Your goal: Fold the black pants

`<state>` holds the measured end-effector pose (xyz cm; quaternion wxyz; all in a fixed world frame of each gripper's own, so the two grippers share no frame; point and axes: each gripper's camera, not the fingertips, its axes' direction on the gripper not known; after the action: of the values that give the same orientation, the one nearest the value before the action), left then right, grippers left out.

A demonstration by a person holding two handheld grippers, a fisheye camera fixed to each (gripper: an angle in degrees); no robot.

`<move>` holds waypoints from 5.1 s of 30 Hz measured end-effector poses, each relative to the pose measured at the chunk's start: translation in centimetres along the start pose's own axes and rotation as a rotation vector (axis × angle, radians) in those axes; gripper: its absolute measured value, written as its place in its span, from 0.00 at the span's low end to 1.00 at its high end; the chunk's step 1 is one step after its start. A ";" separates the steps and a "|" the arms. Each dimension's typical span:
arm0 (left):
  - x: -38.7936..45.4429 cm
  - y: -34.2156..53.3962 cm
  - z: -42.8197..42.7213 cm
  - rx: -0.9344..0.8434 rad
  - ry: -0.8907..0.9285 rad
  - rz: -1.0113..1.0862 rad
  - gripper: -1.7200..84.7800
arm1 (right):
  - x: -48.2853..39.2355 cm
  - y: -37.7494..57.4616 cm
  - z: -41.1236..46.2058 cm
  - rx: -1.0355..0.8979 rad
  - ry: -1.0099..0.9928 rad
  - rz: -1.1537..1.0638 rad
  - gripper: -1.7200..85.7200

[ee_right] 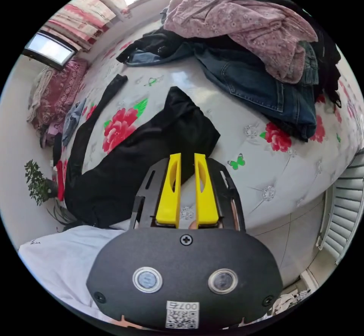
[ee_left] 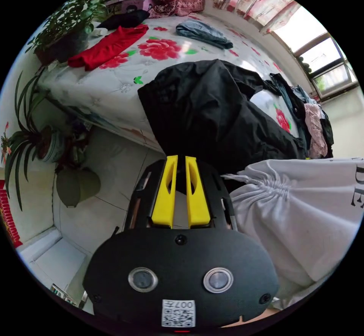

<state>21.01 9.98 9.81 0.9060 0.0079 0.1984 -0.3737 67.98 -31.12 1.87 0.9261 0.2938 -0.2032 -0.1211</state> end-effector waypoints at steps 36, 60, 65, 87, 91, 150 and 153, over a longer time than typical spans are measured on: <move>10.7 -21.3 2.9 0.206 -0.253 -0.100 0.01 | -19.4 -12.0 -2.7 0.635 -0.482 -0.060 0.02; 15.4 -25.1 9.3 0.141 -0.352 -0.169 0.08 | -26.1 -22.3 14.9 0.053 0.024 -0.290 0.10; 16.0 -26.3 13.1 0.038 -0.408 -0.144 0.06 | -28.4 -24.3 18.0 0.012 0.008 -0.323 0.09; 13.5 -35.3 14.1 0.197 -0.458 -0.029 0.03 | -22.2 -26.0 14.1 0.085 0.216 -0.202 0.08; 10.9 -27.5 9.8 0.268 -0.355 -0.172 0.07 | -20.0 -20.6 9.6 0.124 0.046 -0.205 0.10; -14.4 -11.1 -2.5 0.518 0.539 -0.608 0.01 | -6.6 -12.9 -8.8 0.325 -0.531 0.088 0.02; -14.0 -18.9 1.3 0.432 0.474 -0.695 0.01 | -12.2 -20.1 -4.9 0.276 -0.468 0.056 0.04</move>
<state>-0.40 5.61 18.70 0.6345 0.2146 0.3082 -0.6756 57.22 -40.55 -17.44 0.8082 0.3756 -0.4343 -0.1313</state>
